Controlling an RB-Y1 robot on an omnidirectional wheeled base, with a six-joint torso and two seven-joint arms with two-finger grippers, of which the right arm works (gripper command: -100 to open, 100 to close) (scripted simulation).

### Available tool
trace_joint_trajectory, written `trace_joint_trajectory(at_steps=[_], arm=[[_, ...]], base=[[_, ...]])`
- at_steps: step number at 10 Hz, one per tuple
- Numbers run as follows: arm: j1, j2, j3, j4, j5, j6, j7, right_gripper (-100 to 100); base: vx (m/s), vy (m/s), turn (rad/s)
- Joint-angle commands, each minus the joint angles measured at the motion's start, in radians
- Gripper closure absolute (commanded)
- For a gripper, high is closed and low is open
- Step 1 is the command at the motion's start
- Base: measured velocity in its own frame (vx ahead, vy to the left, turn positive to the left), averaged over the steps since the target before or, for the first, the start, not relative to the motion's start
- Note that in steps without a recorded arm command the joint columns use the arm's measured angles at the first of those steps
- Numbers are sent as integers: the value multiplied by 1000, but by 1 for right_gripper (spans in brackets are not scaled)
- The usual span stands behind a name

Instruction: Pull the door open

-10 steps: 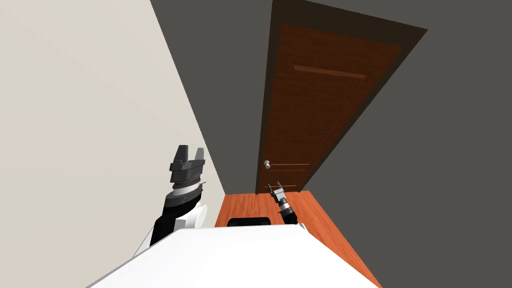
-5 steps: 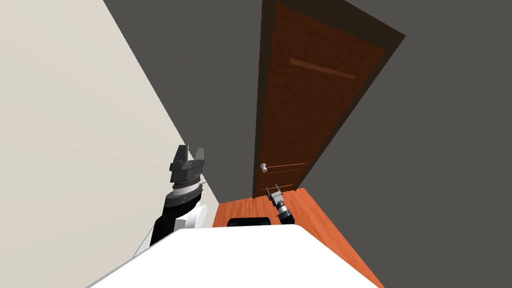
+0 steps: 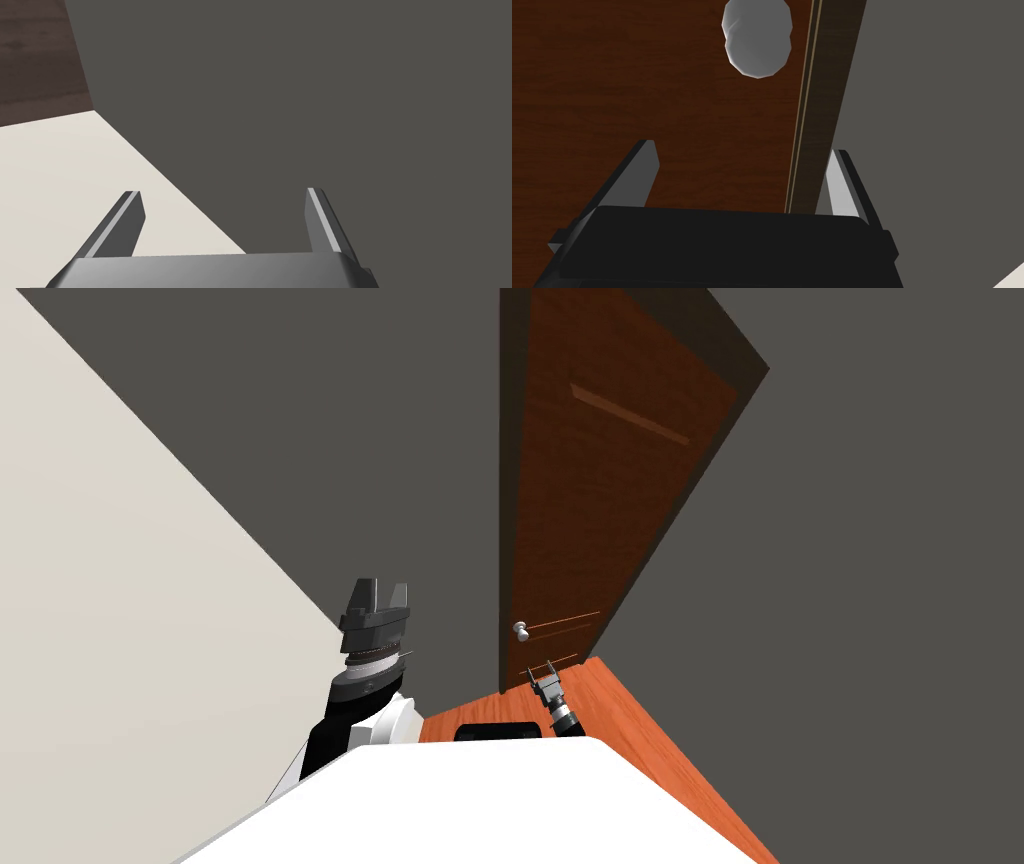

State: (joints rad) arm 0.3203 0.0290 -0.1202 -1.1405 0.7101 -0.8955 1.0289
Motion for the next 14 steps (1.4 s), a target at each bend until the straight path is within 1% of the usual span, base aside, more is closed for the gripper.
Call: trace_joint_trajectory(at_steps=[1, 2, 3, 4, 7, 9, 10, 11, 12, 13, 14], arm=[[-2, 13, -2, 22, 11, -10, 24, -100], [-3, 18, -4, 31, 16, -13, 33, -100], [2, 16, 0, 17, 14, -7, 25, -100], [-5, 4, -8, 25, 4, -1, 30, -100], [-34, -37, -43, 54, -40, 25, 44, -100], [-57, -66, -69, 74, -71, 46, 56, -100], [-68, -78, -81, 82, -83, 54, 63, -100], [-78, -85, -93, 87, -91, 59, 71, -100], [-91, -80, -117, 89, -98, 61, 86, -100], [-94, -75, -123, 89, -99, 61, 89, -100], [-99, -61, -133, 90, -98, 60, 92, -100]], base=[[96, 90, -292], [80, 102, -224], [32, 48, -37], [-5, -80, 209], [-66, -130, 363], [-77, -29, 375], [-49, 23, 286], [-1, 63, 252], [119, 91, 277], [174, 78, 85], [190, 25, -34]])
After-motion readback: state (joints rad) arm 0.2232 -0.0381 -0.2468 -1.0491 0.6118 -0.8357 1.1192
